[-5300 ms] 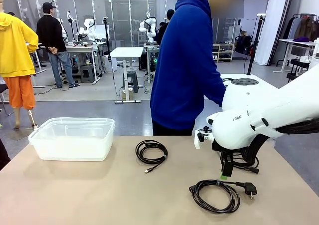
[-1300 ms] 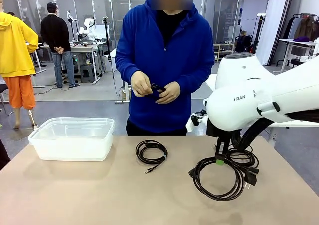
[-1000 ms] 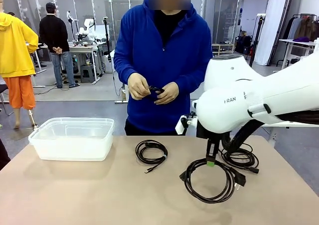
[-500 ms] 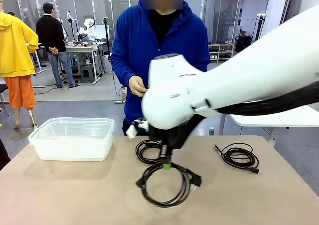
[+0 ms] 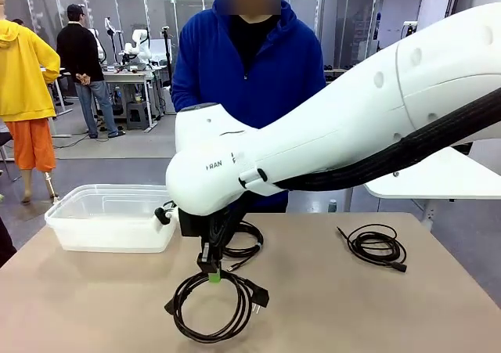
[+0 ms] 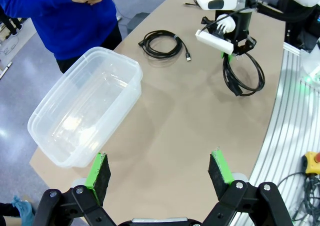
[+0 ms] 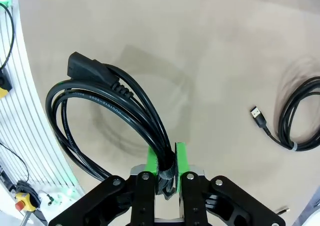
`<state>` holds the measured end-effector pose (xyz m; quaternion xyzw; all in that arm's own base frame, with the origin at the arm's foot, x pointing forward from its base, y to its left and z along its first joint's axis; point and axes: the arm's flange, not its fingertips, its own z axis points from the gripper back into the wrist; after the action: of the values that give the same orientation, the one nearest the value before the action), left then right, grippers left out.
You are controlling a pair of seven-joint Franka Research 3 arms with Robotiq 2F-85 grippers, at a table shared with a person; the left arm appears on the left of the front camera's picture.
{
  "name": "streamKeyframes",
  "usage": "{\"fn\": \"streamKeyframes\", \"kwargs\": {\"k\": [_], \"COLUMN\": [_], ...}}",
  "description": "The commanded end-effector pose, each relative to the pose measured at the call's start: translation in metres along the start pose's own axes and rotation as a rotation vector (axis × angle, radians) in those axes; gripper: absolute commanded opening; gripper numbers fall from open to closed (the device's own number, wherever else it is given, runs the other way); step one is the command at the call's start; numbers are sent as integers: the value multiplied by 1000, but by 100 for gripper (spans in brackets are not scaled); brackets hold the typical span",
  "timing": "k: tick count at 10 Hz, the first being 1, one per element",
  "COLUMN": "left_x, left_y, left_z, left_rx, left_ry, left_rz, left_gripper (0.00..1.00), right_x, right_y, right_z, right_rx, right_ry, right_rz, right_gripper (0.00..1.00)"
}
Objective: Organize and store the cables.
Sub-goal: Place the Power Cable into the Organizing box.
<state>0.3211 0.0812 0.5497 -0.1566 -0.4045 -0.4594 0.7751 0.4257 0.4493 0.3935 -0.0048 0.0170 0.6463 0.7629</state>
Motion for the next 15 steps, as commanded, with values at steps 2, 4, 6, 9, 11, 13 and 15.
{"fn": "streamKeyframes", "kwargs": {"k": [2,4,6,9,11,13,15], "left_x": [0,0,0,0,0,0,0], "left_y": [3,3,3,3,3,3,3], "left_z": [0,0,0,0,0,0,0], "left_rx": [-16,-16,-16,-16,-16,-16,-16], "left_ry": [-8,-8,-8,-8,-8,-8,-8], "left_rz": [-15,-15,-15,-15,-15,-15,-15], "left_gripper": [100,100,100,100,100,100,100], "right_x": [0,2,2,-4,-6,-6,-10], "right_y": [-5,-7,-13,-15,-15,-13,-10], "right_z": [-21,-38,-53,-62,-65,-65,-65], "right_rx": [0,8,7,8,7,2,-6], "right_ry": [9,19,14,16,26,37,33], "right_rz": [-31,-29,-37,-43,-39,-21,-2], "right_gripper": [0,0,0,0,27,51,75]}}
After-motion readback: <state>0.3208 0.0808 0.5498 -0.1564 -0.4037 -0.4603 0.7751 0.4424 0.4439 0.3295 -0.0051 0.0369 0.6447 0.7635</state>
